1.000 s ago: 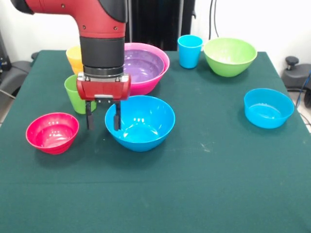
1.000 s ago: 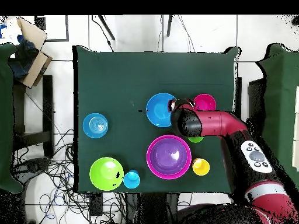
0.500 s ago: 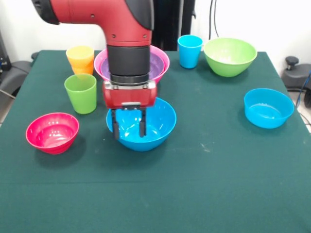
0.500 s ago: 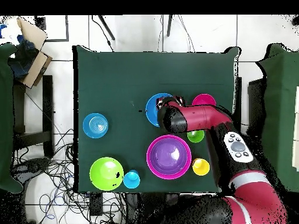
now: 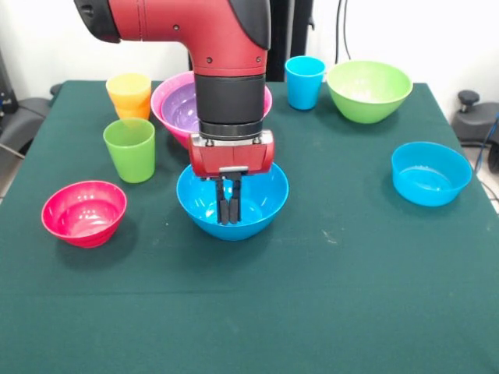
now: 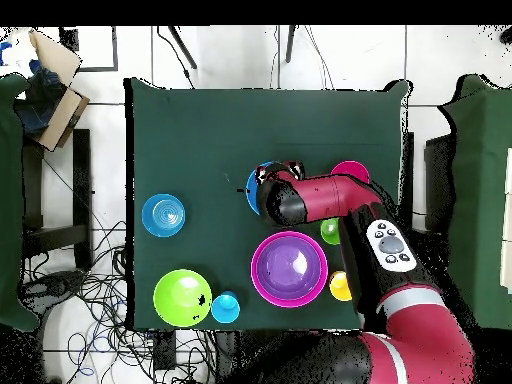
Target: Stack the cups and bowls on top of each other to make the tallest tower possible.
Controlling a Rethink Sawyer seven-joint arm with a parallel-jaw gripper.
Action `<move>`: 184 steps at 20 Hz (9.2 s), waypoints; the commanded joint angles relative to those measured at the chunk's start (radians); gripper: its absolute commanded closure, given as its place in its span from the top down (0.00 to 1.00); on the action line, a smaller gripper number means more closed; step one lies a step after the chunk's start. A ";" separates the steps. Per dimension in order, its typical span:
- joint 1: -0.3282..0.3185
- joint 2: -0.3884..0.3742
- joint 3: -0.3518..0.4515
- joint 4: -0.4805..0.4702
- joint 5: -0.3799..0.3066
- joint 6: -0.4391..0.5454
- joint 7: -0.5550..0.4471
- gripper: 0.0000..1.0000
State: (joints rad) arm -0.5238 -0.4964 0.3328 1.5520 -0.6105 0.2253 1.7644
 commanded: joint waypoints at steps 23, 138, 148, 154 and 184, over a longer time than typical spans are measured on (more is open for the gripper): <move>-0.065 0.022 0.094 0.003 -0.090 0.034 -0.114 1.00; -0.574 -0.444 0.593 0.688 -0.163 0.063 -0.154 0.00; -0.619 -0.389 0.535 0.731 -0.344 -0.040 -0.068 0.00; -0.616 -0.426 0.541 0.753 -0.370 -0.049 -0.028 0.00; -0.605 -0.551 0.651 0.775 -0.204 0.042 -0.051 1.00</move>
State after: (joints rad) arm -1.1627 -1.0451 0.9122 2.2877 -0.8418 0.2054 1.7644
